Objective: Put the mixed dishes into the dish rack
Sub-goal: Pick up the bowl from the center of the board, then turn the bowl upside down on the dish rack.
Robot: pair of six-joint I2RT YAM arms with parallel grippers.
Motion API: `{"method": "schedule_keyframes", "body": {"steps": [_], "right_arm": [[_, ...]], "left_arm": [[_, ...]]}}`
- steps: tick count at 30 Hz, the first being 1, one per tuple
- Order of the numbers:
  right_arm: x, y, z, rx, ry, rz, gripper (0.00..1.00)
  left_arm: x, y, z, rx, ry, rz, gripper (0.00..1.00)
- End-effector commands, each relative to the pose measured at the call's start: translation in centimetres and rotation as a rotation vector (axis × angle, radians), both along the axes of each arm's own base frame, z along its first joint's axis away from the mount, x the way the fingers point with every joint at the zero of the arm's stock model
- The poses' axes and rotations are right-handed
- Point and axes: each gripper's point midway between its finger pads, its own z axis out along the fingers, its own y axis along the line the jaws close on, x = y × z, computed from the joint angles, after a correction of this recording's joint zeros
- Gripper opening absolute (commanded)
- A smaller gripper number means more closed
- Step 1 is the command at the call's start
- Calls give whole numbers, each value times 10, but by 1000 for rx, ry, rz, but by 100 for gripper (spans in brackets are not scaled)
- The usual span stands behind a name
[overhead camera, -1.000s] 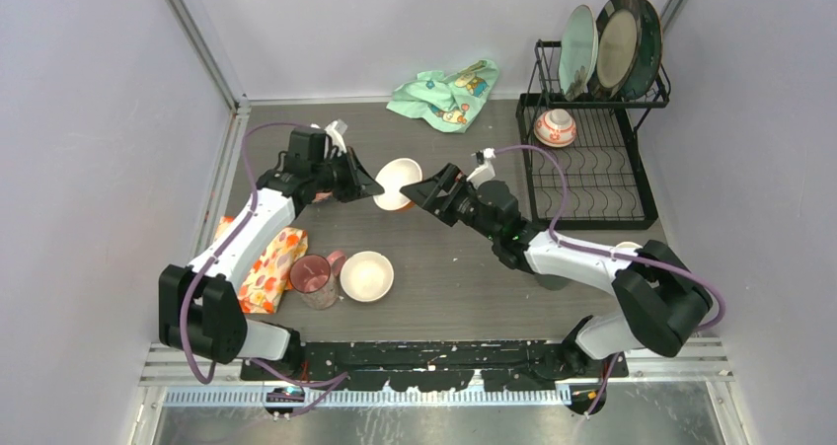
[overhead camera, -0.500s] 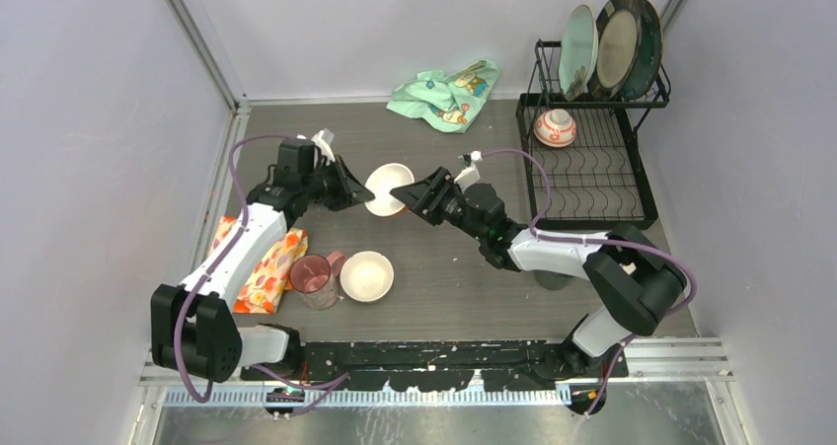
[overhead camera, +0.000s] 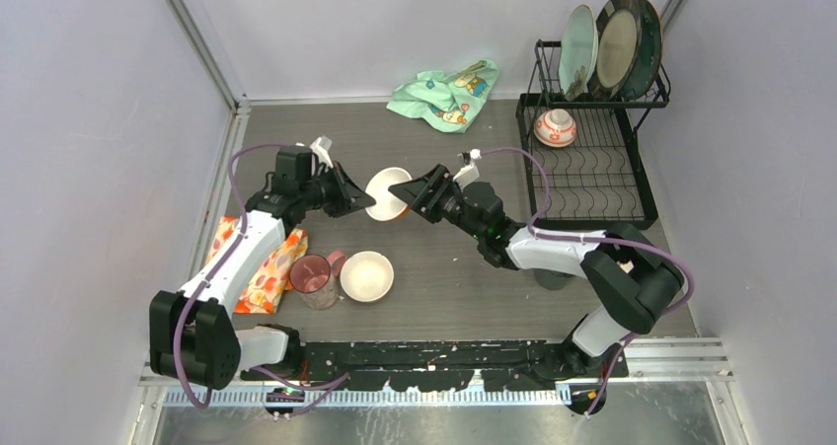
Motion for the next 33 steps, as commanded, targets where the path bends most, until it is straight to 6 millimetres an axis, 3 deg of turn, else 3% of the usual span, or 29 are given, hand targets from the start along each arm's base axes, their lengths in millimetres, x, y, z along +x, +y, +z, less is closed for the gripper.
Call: {"method": "schedule_keyframes", "body": {"steps": [1,4,9,14,20,23,26,30,31,33], "right_arm": [[22,-7,12,32,-38,-90,74],[23,-8,9,39,-29,-99,74],[25,-11,16,46,-43,-107,50],[38,-37,29,31,-54,-198,45],[58,-73,50,-25,-73,-312,45],[69,-104,60,-53,-82,-400,44],[74,-156,66,-158,-85,-561,45],[67,-234,55,-370,-22,-796,45],[64,-249,53,-406,-14,-833,45],[56,-281,46,-479,18,-906,42]], "left_arm": [[-21,-18,29,-103,-43,-113,0],[-22,-17,28,-101,-31,-111,0],[-19,-10,24,-44,-35,-88,4],[-23,-11,31,-57,-43,-95,36],[-38,-14,41,-88,-80,-144,56],[-50,-16,39,-97,-79,-184,60],[-64,-11,25,-28,-67,-227,70],[-80,-5,11,92,-70,-285,85],[-85,-6,10,120,-83,-301,95],[-91,-5,11,180,-111,-320,99]]}}
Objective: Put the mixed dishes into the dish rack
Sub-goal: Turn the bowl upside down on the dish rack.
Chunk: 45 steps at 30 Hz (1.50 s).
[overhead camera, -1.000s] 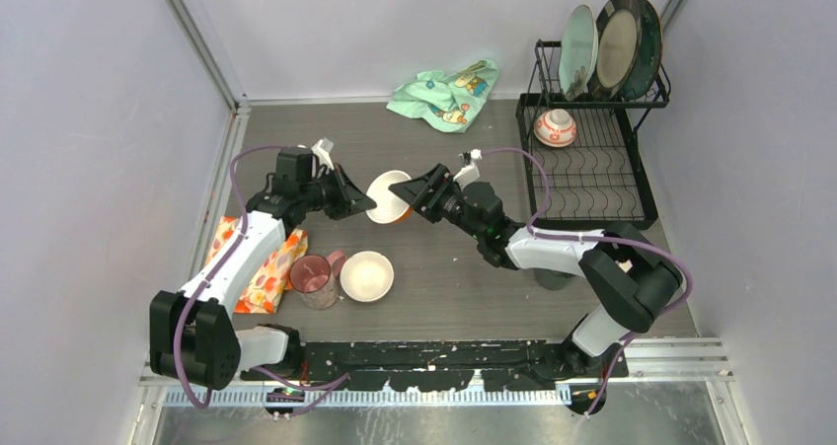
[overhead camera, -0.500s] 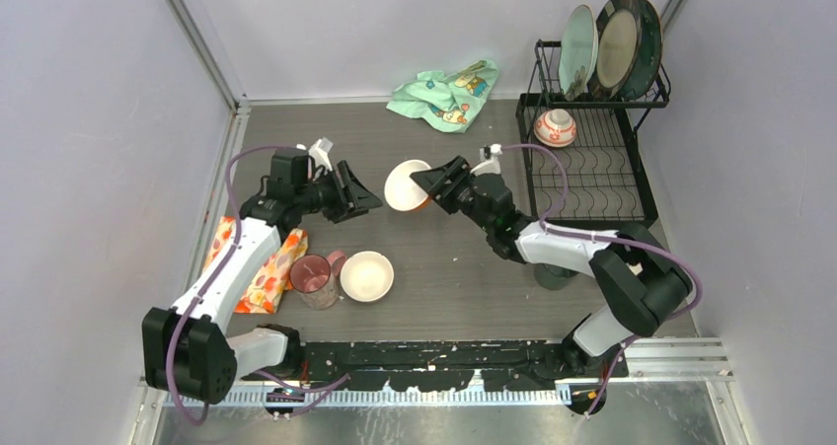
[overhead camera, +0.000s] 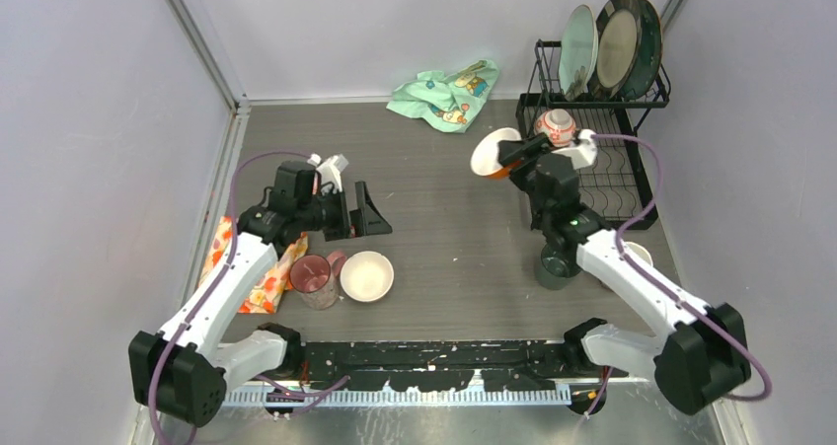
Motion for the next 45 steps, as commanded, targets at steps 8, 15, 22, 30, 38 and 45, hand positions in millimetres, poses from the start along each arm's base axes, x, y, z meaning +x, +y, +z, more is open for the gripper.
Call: {"method": "schedule_keyframes", "body": {"steps": [8,15,22,30,38,45], "right_arm": [[-22,-169,-5,-383,205,-474,41],[-22,-224,-17,-682,381,-634,41],[-6,-248,-27,-962,569,-684,44],[17,-264,-65,-1097,678,-625,45],[44,-263,-98,-1185,762,-543,52],[53,-246,-108,-1122,774,-412,79]], "left_arm": [[-32,15,-3,204,-137,-78,100],[-36,11,0,194,-144,-100,100],[-40,9,0,194,-146,-116,100],[-39,11,0,204,-154,-109,100],[-37,11,0,210,-151,-112,100],[-37,14,0,226,-163,-104,100]]}}
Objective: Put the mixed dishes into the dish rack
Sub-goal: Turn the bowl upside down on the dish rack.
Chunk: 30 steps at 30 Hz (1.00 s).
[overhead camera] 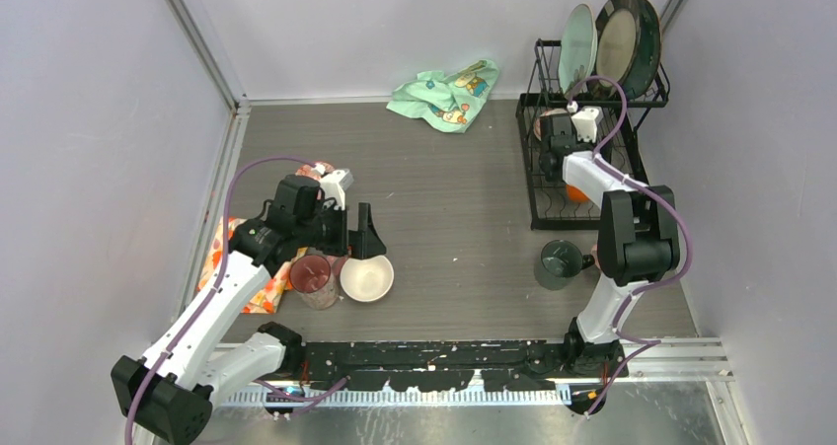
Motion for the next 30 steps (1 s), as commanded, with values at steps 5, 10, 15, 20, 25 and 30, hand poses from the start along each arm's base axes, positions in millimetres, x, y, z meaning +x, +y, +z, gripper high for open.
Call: {"method": "schedule_keyframes", "body": {"steps": [5,10,15,20,25,30], "right_arm": [[11,19,16,125,-16,72,93],[3,27,17,180,9,94,94],[-3,31,28,209,37,107,96],[-6,41,34,273,17,139,96],[-12,52,40,342,0,169,95],[-20,64,44,418,-27,189,91]], "left_arm": [[2,2,9,13,-50,-13,100],[1,1,11,1,-55,-20,100],[0,0,12,-5,-59,-22,100],[0,0,12,-8,-65,-22,100],[0,0,14,-8,-68,-23,100],[0,1,13,-8,-68,-21,100]]}}
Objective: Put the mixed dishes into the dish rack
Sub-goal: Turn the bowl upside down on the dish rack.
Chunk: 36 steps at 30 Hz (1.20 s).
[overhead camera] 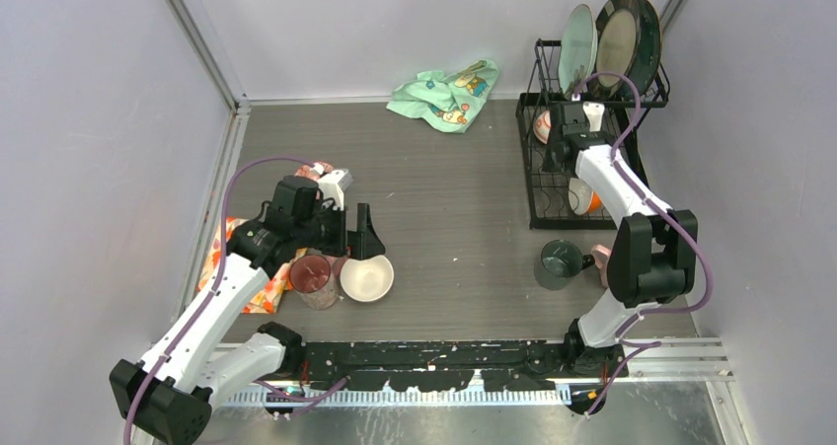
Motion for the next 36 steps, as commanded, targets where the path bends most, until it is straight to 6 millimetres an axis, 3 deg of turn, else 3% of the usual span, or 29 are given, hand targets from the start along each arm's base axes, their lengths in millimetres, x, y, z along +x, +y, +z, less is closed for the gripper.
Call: {"method": "schedule_keyframes", "body": {"steps": [1,6,9,14,20,29,36], "right_arm": [[-3,17,25,116,-89,17,89],[-3,26,21,172,-108,35,83],[-7,10,27,126,-116,-15,84],[-12,-20,39,153,-173,-93,95],[-12,-37,16,311,-167,-91,100],[-5,-33,-15,596,-200,-9,100],[-1,-20,-25,690,-185,54,100]], "left_arm": [[0,-2,12,-17,-48,-21,100],[0,-2,12,-18,-51,-19,100],[-1,-2,12,-17,-51,-19,100],[0,-1,13,-19,-56,-19,100],[0,-2,12,-19,-54,-18,100],[0,-5,11,-27,-36,-30,100],[0,-4,9,-22,-33,-26,100]]}}
